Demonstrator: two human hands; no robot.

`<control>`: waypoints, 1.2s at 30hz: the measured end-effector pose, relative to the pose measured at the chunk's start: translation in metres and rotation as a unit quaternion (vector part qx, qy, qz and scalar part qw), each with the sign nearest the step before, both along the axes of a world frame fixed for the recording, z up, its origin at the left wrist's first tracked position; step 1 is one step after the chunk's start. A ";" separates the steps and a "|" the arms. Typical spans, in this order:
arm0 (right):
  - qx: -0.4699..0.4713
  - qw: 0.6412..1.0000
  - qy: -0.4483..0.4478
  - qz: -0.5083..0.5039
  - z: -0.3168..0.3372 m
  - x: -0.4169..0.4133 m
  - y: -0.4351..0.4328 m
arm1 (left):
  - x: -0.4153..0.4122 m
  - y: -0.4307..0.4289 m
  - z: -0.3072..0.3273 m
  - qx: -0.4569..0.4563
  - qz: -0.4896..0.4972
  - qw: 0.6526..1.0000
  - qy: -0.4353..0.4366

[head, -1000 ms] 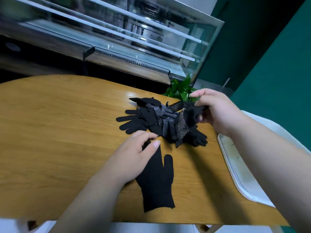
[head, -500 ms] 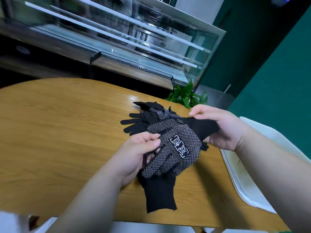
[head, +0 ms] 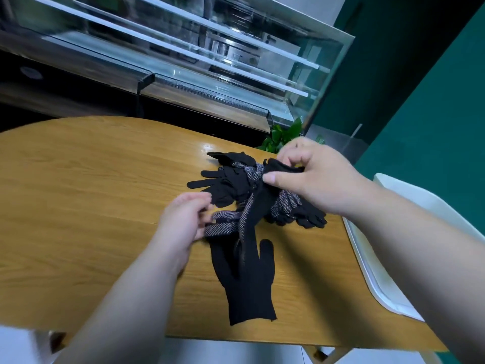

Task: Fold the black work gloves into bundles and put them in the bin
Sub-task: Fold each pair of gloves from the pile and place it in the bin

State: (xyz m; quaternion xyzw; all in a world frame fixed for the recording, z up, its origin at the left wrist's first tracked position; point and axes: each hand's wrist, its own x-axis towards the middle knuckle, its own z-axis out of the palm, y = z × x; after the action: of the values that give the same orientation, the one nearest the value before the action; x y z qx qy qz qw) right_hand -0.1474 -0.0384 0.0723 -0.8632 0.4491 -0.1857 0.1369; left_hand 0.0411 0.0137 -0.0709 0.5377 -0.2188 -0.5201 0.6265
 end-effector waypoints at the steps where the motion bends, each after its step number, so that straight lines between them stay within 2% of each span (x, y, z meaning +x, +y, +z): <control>1: -0.025 1.000 0.010 0.007 0.002 0.005 0.000 | 0.003 -0.001 -0.002 0.002 0.034 0.999 -0.036; 3: -0.040 0.998 0.052 0.007 0.005 0.012 -0.003 | 0.009 -0.001 -0.004 -0.006 0.081 0.995 -0.062; 5: -0.050 0.996 0.065 -0.019 0.007 0.015 -0.011 | 0.012 0.002 -0.002 -0.026 0.092 0.995 -0.034; 10: -0.137 0.989 -0.011 -0.051 0.002 0.008 -0.026 | 0.012 0.003 0.001 -0.043 0.079 0.995 -0.033; 13: -0.133 0.991 -0.011 -0.001 -0.019 0.000 -0.007 | 0.008 0.004 0.001 -0.047 0.043 0.996 -0.057; 15: -0.104 0.991 0.053 0.059 -0.048 -0.005 0.012 | 0.004 0.004 0.002 -0.050 0.018 0.995 -0.086; 22: -0.121 0.934 0.195 0.273 -0.136 -0.024 0.063 | -0.007 0.005 0.000 -0.050 -0.034 0.986 -0.158; 29: -0.136 0.955 0.142 0.221 -0.158 -0.038 0.080 | -0.010 0.012 0.002 -0.056 -0.080 0.963 -0.252; 32: -0.106 0.972 0.068 0.197 -0.163 -0.044 0.081 | -0.010 0.018 0.003 -0.089 -0.145 0.934 -0.315; 36: -0.090 0.982 0.005 0.167 -0.170 -0.057 0.082 | -0.010 0.032 0.006 -0.121 -0.312 0.847 -0.414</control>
State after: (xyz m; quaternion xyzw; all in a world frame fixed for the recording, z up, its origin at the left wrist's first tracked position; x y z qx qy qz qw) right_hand -0.2040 0.0436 -0.0981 -0.9357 0.2809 -0.1958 0.0854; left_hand 0.0310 0.0460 -0.0652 0.5263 -0.6753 -0.3870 0.3423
